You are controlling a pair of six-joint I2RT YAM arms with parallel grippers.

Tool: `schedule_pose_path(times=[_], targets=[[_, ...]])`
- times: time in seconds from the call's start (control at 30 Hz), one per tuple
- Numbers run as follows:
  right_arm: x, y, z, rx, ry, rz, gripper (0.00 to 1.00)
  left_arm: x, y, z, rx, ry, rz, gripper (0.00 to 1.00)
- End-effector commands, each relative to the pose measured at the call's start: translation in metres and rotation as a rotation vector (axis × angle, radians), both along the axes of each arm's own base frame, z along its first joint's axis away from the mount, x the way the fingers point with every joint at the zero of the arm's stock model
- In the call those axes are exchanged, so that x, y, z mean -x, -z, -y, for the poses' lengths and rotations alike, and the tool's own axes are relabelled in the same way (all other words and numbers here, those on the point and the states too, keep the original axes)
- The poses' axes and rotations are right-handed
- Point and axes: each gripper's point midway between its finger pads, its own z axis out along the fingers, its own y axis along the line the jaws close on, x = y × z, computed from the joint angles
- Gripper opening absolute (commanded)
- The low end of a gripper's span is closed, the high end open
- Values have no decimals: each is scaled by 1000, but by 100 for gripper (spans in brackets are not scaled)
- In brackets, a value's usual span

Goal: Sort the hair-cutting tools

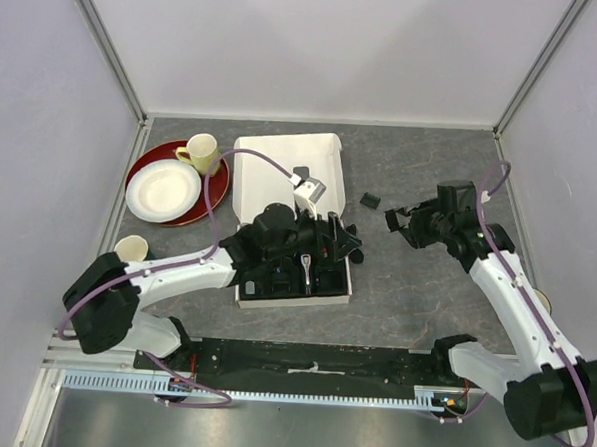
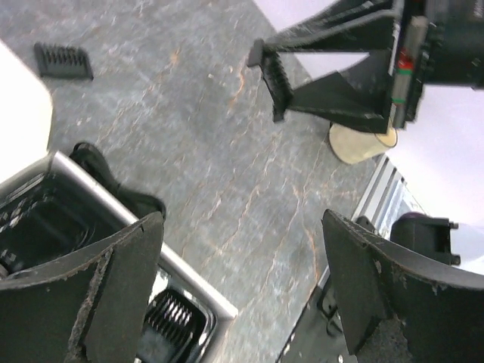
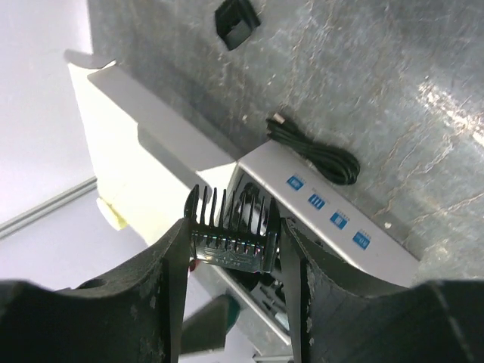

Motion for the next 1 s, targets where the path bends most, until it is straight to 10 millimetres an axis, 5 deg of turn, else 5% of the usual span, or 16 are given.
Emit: schedule_pose_path(times=[0.0,0.27,0.47,0.73,0.97], targets=[[18,-28,-7,-77,-30,47,45,-17,-67,34,228,23,181,91],[31,-50,-13,-118,-70,94,45,-16,-89,74,333,96,248,90],[33,-59,-13,-123,-76,121,45,-18,-78,96,324,129,193,82],[32,-61,-14,-120,-83,125,45,-20,-66,98,287,53,145,70],[29,-61,-12,-114,-75,130,45,-19,-57,101,278,41,98,46]])
